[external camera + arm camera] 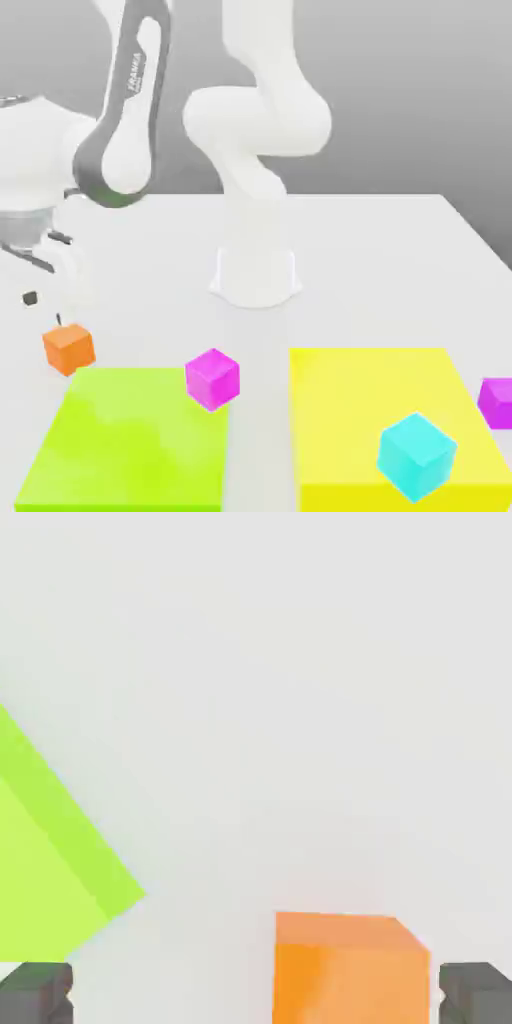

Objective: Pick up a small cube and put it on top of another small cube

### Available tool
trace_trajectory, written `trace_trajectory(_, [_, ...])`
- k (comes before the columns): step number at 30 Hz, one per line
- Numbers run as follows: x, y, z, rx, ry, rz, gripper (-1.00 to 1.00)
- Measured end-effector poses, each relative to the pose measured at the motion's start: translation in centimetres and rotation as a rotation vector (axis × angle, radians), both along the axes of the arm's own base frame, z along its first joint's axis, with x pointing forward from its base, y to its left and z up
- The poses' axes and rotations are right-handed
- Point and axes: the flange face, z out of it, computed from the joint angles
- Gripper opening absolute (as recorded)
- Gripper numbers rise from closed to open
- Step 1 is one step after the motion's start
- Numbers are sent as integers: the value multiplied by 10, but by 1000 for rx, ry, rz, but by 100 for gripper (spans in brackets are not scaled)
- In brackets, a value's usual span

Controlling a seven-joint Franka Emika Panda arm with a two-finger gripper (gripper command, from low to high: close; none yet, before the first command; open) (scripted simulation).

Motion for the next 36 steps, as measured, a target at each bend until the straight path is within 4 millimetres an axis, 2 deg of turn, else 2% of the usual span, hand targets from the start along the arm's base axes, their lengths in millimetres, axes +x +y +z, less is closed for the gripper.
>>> trace_trajectory(2, [5, 4, -9, -4, 7, 24, 0])
trace_trajectory(12, [4, 5, -59, -2, 11, 25, 0])
trace_trajectory(13, [3, 6, -65, 2, 12, 23, -100])
trace_trajectory(19, [3, 7, -68, 5, 12, 22, -100])
trace_trajectory(27, [6, 1, -31, -10, 10, 27, -100])
trace_trajectory(34, [4, 8, -3, 5, 11, 29, -100])
trace_trajectory(36, [29, 30, 7, 29, -1, 177, -100])
